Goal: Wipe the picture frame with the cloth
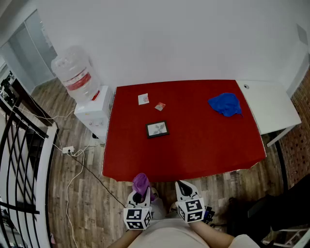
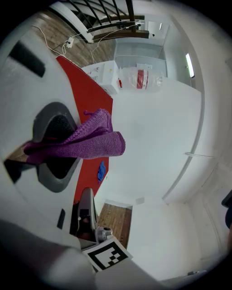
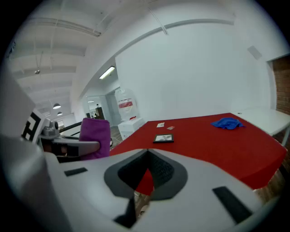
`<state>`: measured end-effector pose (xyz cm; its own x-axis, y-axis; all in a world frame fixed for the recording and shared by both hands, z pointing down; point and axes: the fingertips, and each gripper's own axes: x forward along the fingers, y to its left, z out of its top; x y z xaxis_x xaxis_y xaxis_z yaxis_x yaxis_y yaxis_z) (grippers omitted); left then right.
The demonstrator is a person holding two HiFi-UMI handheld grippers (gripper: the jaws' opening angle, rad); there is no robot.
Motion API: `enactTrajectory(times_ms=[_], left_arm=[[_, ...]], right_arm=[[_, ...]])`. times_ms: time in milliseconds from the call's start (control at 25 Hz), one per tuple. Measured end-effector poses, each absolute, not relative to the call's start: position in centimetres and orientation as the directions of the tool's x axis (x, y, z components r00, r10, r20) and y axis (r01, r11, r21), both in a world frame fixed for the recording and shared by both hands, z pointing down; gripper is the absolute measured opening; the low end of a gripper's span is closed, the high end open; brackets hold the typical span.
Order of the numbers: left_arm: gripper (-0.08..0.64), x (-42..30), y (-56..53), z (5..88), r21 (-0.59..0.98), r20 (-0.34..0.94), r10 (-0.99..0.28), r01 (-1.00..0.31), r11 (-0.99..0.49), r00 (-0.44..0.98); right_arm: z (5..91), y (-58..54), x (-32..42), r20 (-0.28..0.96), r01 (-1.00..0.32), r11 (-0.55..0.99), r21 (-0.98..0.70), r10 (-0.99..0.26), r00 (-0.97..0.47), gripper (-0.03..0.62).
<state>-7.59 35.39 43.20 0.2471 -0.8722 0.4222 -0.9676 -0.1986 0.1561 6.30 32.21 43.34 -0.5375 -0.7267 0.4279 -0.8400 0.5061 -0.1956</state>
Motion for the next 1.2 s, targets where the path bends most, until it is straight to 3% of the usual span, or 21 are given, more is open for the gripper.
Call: enactTrajectory(times_ms=[800,1200], left_arm=[[0.061,-14.5,16.6,43.2,0.169,0.398,-0.834,-0.924,-0.343,0.382],[0.061,-14.9,12.9,43.6,0.180,0.418,-0.830,-0.929,-0.322,0.369]], right_arm=[[43.2,15.6,-0.7,0.442,-0.904,0.401,-0.145,-0.791,-0.422,0.004],[43.4,10.9,-0.7,0.470,-0.899,0.410,-0.151,-0.771,-0.430,0.005]])
